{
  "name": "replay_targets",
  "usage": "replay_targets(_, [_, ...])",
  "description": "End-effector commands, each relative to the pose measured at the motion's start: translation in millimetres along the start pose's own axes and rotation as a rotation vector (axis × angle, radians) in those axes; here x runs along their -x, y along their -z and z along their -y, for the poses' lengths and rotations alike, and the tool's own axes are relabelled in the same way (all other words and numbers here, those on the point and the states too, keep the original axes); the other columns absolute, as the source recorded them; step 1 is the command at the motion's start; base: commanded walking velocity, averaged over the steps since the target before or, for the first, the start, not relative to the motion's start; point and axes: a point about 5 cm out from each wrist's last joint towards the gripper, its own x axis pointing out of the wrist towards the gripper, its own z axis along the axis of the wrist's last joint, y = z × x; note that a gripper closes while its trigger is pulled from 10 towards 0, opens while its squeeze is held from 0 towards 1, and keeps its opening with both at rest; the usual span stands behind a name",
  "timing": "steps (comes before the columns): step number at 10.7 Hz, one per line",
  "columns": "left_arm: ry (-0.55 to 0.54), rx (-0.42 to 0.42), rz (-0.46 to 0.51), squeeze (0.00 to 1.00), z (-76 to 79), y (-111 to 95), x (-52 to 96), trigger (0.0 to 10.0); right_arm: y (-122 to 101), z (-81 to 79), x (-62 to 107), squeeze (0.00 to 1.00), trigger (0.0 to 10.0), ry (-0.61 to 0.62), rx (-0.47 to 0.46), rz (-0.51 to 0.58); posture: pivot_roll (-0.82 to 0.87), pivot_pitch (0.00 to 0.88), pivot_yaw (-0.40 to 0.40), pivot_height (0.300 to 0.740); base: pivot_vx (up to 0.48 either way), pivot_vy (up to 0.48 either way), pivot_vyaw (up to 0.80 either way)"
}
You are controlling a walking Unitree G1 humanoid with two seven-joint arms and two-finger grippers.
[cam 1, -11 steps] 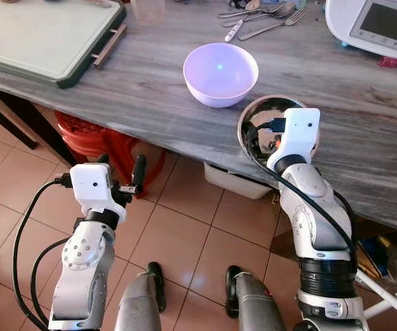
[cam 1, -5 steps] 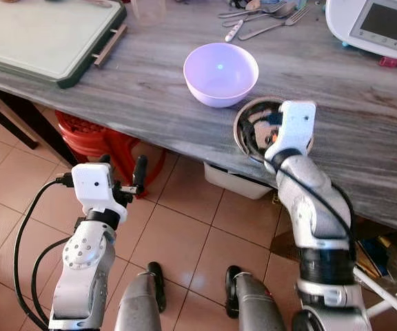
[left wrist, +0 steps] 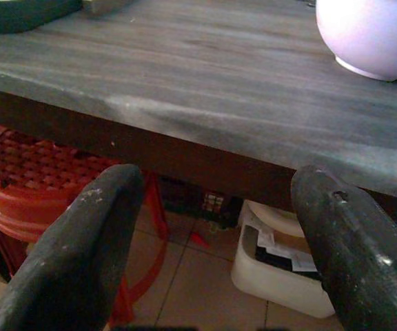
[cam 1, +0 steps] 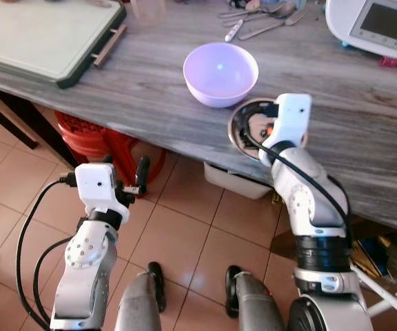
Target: Setting the table
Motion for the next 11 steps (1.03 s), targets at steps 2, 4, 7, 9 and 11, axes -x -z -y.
replay_targets(2, [0.005, -0.013, -0.024, 0.0, -1.1, 3.2, 3.3, 10.0, 2.3, -6.1, -3.9, 0.0, 10.0, -0.029, -0.013, -0.014, -0.01, 0.3, 0.009, 0.74, 0.0, 0.0, 0.0])
replay_targets(4, [0.001, -0.015, -0.024, 0.0, -1.2, 2.8, 3.6, 10.0, 0.4, -7.9, -6.5, 0.0, 10.0, -0.042, -0.013, -0.01, -0.01, 0.301, 0.008, 0.74, 0.0, 0.0, 0.0])
replay_targets(7, [-0.019, -0.012, -0.022, 0.0, -2.5, 3.4, 4.3, 10.0, -10.7, -8.1, 3.7, 0.0, 10.0, -0.059, 0.196, 0.101, -0.01, 0.292, 0.007, 0.74, 0.0, 0.0, 0.0])
replay_targets(9, [-0.073, -0.029, -0.027, 0.0, -2.8, 3.7, 0.4, 10.0, -14.4, -4.1, 12.3, 0.0, 10.0, -0.038, 0.212, 0.154, -0.01, 0.279, 0.006, 0.74, 0.0, 0.0, 0.0])
replay_targets(11, [-0.099, -0.03, -0.035, 0.0, -3.9, 5.5, 0.4, 10.0, -19.9, 5.2, 35.4, 0.0, 10.0, 0.009, 0.261, 0.288, -0.01, 0.263, 0.003, 0.74, 0.0, 0.0, 0.0])
